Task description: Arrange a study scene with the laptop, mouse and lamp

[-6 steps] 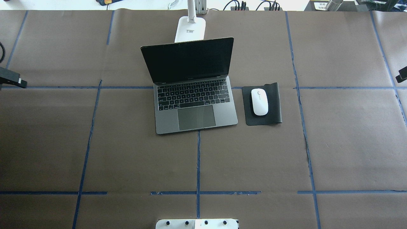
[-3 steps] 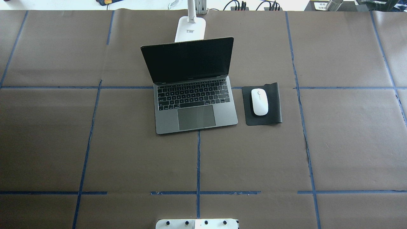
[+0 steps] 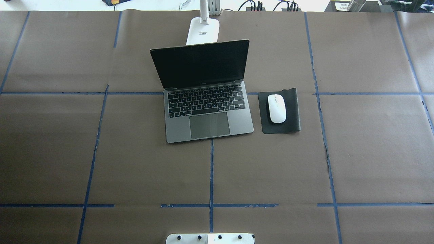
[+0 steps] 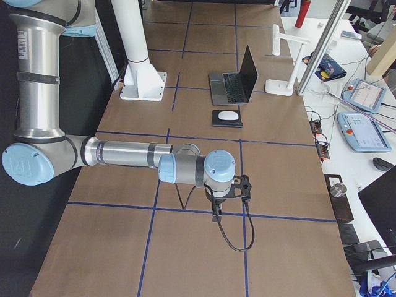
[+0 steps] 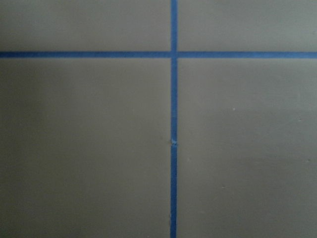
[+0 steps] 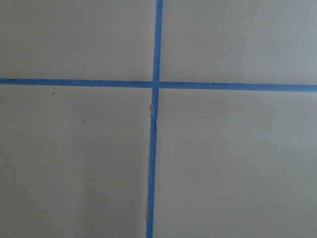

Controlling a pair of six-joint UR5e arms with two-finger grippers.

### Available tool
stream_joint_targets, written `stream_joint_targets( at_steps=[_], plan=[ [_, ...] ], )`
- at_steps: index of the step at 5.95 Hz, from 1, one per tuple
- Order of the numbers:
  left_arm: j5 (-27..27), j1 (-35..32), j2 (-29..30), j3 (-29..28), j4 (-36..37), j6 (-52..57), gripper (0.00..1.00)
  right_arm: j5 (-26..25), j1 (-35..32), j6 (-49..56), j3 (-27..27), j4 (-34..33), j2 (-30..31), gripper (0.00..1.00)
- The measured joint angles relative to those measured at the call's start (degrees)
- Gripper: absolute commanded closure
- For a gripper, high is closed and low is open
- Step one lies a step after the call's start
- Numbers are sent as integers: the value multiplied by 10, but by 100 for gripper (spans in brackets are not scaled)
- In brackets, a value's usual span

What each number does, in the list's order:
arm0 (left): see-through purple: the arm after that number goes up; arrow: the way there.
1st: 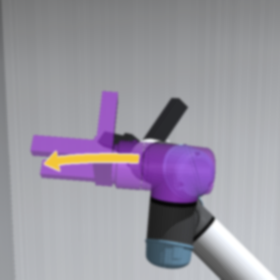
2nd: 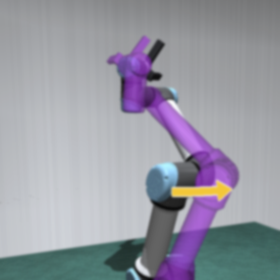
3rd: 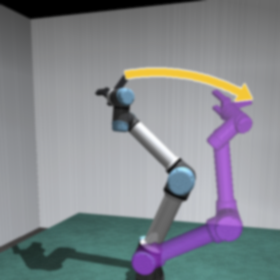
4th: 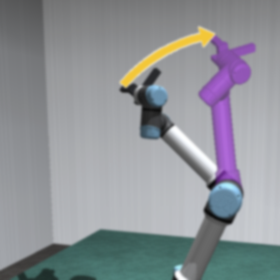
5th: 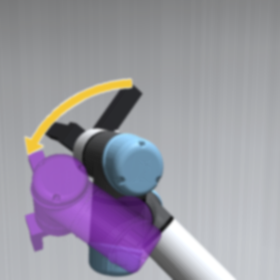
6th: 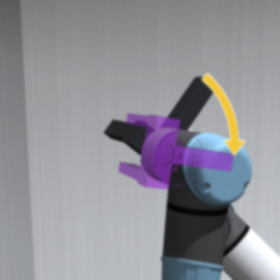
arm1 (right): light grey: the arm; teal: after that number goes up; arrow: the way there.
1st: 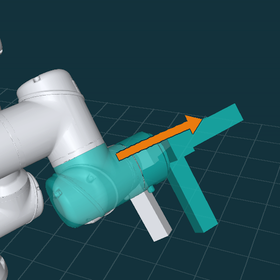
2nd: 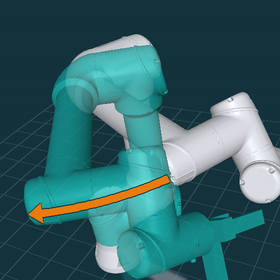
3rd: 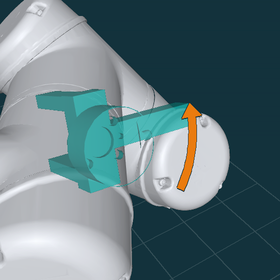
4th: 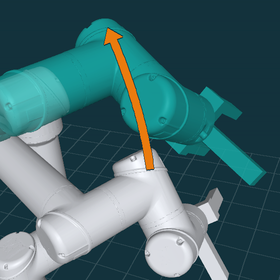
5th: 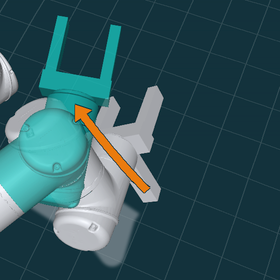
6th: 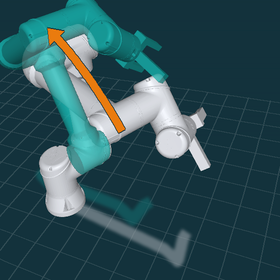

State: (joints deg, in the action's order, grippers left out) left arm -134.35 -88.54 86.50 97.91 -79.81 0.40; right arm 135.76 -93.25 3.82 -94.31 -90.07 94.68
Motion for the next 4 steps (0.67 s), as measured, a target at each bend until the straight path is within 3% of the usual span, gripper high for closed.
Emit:
stream_joint_targets(
  at_steps=[4],
  plan=[
    [-1,-15,-2,-73,-48,4,0,-5,-1,-2,29,0,-3,0]
  ],
)
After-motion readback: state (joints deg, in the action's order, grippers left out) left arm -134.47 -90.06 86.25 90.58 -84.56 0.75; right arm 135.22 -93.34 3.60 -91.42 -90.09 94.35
